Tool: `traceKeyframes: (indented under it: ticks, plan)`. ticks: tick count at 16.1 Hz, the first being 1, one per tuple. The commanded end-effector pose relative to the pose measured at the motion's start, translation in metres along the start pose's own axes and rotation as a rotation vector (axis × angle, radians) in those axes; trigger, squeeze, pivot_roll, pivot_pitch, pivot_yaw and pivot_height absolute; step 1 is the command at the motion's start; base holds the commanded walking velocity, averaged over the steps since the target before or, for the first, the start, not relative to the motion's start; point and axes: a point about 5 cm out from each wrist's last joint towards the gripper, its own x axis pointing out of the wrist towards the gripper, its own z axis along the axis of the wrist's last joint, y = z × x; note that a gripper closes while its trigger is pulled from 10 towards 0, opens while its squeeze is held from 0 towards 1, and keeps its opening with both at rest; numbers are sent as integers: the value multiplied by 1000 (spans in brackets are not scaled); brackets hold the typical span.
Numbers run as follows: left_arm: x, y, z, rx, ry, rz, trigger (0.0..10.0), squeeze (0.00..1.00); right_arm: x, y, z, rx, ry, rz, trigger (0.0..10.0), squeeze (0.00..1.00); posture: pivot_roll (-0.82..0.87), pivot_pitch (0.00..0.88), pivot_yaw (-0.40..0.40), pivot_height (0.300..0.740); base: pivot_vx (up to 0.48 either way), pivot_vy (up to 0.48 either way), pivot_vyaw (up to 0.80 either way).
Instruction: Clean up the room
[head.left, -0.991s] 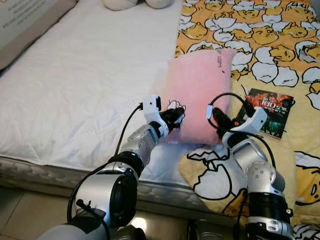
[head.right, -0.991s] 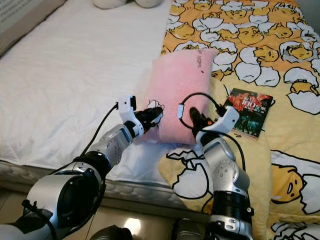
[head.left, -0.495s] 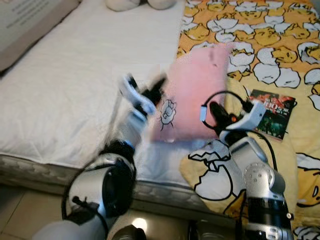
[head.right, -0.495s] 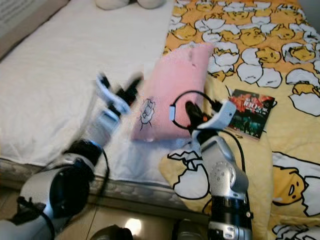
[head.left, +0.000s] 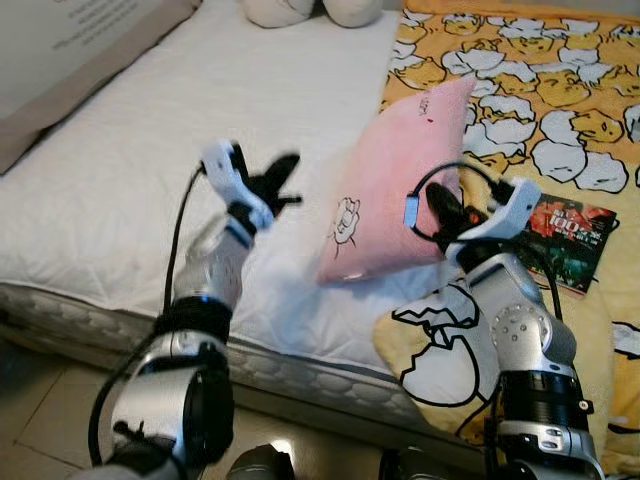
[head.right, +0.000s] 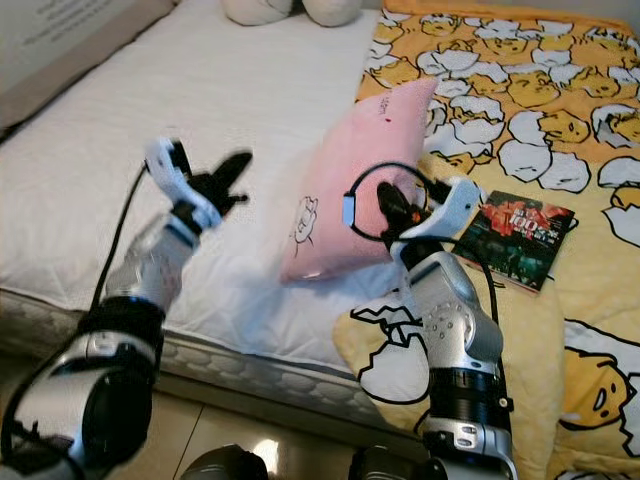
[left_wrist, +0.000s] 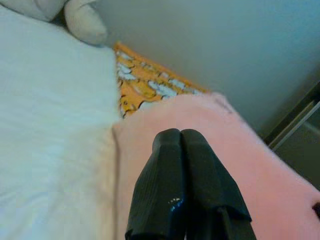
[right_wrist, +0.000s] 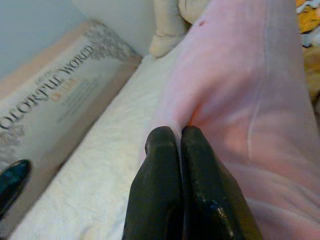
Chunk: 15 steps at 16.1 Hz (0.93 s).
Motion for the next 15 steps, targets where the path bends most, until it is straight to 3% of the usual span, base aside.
traceKeyframes:
  ticks: [1, 2, 6, 7, 8, 11, 14, 15]
  plan:
    - [2, -4, 4, 39, 1, -5, 10000, 0, -4, -9, -9, -21, 27, -37, 0, 0, -81, 23, 43, 716, 0, 0, 0]
    - [-3, -7, -5, 61, 33, -5, 10000, 0, -15, -34, -24, -96, 72, -153, 0, 0, -78, 24, 43, 716, 0, 0, 0]
    - [-14, -21, -42, 120, 135, -22, 10000, 0, -34, -69, -38, -212, 121, -337, 0, 0, -88, 4, 61, 716, 0, 0, 0]
    - [-15, -22, -49, 129, 156, -6, 10000, 0, -36, -75, -38, -229, 117, -370, 0, 59, -92, 0, 69, 716, 0, 0, 0]
    - [-20, -19, -59, 159, 195, 34, 10000, 0, -37, -79, -40, -256, 115, -403, 0, 1000, -96, 0, 69, 716, 0, 0, 0]
    - [-24, -16, -65, 271, 230, 63, 10000, 0, -33, -76, -41, -319, 108, -391, 0, 1000, -89, 0, 72, 716, 0, 0, 0]
    - [-24, -8, -62, 269, 240, 105, 10000, 0, -27, -73, -34, -398, 88, -373, 0, 1000, -97, 3, 64, 716, 0, 0, 0]
    - [-22, 0, -56, 321, 247, 123, 10000, 0, -25, -72, -29, -456, 69, -379, 10000, 1000, -109, 9, 67, 716, 0, 0, 0]
